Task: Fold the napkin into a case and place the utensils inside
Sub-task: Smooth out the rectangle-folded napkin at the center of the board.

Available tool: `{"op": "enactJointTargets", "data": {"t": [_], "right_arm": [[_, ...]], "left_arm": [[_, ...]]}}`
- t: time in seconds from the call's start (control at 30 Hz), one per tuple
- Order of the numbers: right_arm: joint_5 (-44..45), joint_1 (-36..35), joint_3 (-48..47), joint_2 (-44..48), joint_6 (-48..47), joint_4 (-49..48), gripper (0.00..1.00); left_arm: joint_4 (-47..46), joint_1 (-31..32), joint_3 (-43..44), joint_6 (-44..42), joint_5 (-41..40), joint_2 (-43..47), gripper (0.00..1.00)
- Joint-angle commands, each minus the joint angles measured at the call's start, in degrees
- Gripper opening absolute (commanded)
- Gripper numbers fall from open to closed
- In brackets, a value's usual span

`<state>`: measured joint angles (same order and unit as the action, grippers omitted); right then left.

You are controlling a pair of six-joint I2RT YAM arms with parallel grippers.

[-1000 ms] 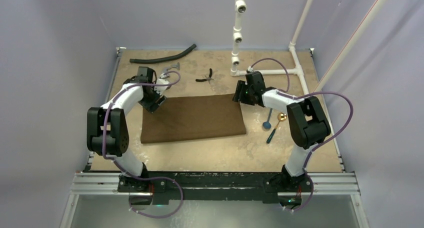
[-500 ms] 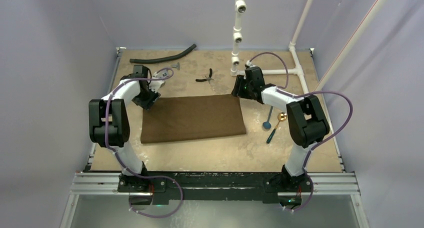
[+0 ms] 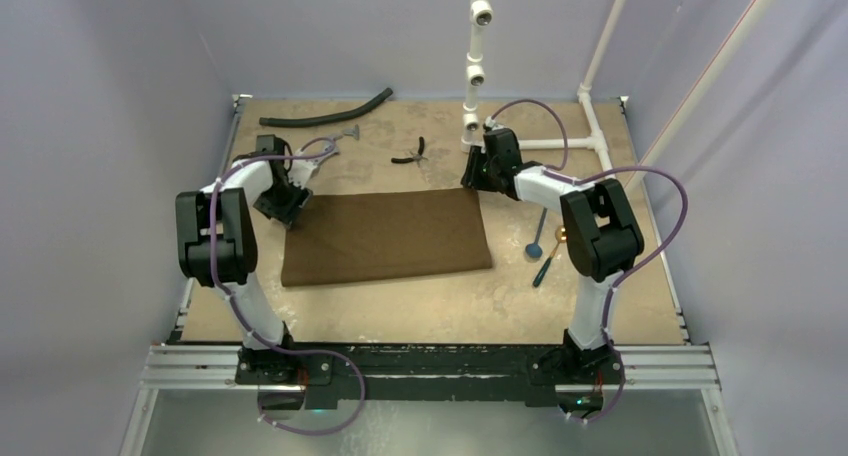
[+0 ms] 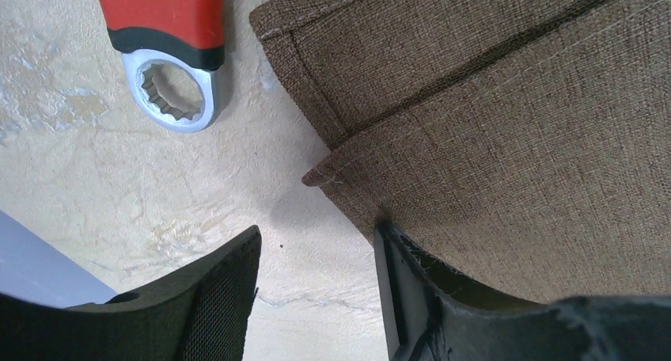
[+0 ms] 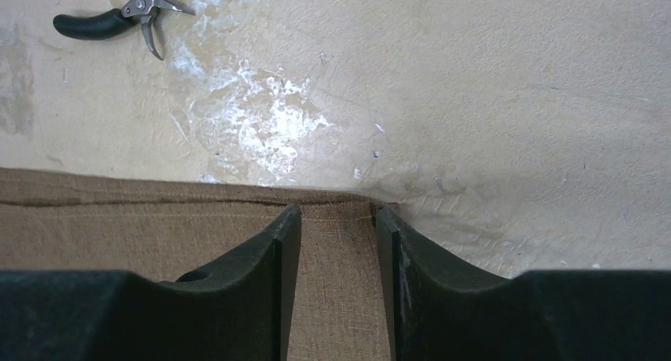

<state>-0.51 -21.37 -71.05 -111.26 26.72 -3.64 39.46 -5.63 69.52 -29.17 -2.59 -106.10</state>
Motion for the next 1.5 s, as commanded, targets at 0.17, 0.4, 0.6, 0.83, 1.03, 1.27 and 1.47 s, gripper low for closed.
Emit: {"op": "enactJointTargets", "data": {"t": [0.17, 0.4, 0.6, 0.83, 1.03, 1.27, 1.47], "right_arm": [[-0.4, -0.6, 0.8, -0.9, 0.1, -1.8, 0.40], [-1.0, -0.9, 1.0, -1.6, 0.4, -1.8, 0.33], [-1.0, -1.5, 2.1, -1.2, 1.2, -2.5, 0.26], [0.0, -1.6, 3.8, 4.4, 1.3, -3.3, 0.04], [0.3, -1.6, 4.6, 8.2, 1.2, -2.9, 0.00], [1.3, -1.6, 6.3, 7.9, 1.5, -1.9, 0.18], [0.6, -2.9, 7.7, 5.6, 2.2, -3.1, 0.37]], "left_arm": [[-6.6, -0.7, -2.4, 1.3, 1.7, -2.8, 0.51], [-7.2, -1.0, -2.7, 1.7, 4.0, -2.3, 0.38], [-6.5, -1.1, -2.7, 1.8, 6.0, -1.4, 0.34], [-6.1, -1.3, -2.7, 2.2, 7.7, 0.6, 0.25], [-5.4, -1.3, -2.5, 2.5, 8.7, 2.1, 0.16], [-5.4, -1.6, -1.9, 2.4, 8.3, 2.6, 0.20], [-6.1, -2.1, -0.8, 2.9, 9.3, 1.8, 0.15]]}}
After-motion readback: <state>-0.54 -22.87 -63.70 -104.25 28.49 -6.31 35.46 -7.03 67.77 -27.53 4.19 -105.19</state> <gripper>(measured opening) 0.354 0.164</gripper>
